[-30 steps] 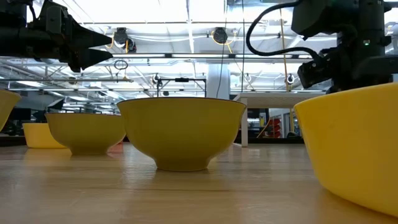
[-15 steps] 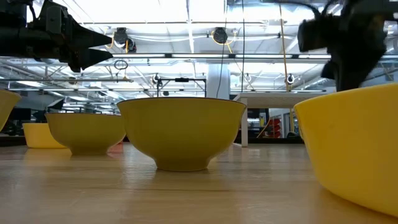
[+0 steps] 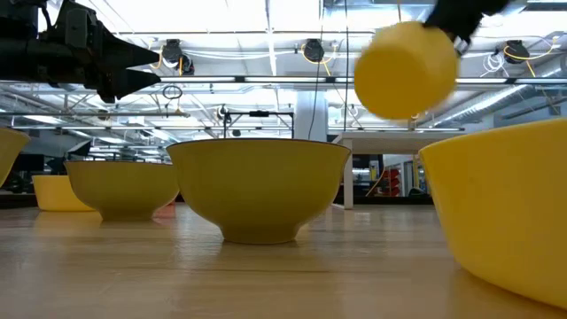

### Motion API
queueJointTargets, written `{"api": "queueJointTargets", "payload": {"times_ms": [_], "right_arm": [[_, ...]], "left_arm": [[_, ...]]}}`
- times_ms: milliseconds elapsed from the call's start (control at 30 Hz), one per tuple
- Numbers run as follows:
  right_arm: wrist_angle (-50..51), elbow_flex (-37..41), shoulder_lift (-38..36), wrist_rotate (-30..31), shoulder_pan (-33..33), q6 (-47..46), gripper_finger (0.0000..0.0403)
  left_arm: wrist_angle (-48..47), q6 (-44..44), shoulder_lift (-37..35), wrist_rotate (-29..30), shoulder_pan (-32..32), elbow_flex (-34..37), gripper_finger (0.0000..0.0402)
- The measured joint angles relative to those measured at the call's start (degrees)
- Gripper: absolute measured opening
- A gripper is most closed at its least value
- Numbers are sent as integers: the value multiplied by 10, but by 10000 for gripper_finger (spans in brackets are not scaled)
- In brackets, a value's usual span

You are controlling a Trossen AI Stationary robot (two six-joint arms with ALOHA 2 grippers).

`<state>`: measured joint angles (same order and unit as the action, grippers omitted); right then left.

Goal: Pick & Place Mini bowls
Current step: Put the yellow bowl on the shelf

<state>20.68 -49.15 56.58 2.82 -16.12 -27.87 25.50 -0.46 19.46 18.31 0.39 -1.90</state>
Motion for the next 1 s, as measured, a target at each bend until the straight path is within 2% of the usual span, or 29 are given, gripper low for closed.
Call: {"api": "queueJointTargets", "payload": {"times_ms": [167,267,567,700,867,1000], "right_arm": [[-63,-1,-31,42,16,72,0],[-32,-23,-42,68,58,77,0],[261,-194,0,80,263,125,0],[372,-238,32,92,355,149,0],[434,-245,67,136,458,187,0],[440,-245,107,137,529,222,0]], "left_arm": [[0,0,0,0,0,0,349],[0,0,0,0,0,0,349],[0,0,0,0,0,0,349],[0,0,0,0,0,0,349],[0,0,0,0,0,0,349],[0,0,0,0,0,0,349]]}}
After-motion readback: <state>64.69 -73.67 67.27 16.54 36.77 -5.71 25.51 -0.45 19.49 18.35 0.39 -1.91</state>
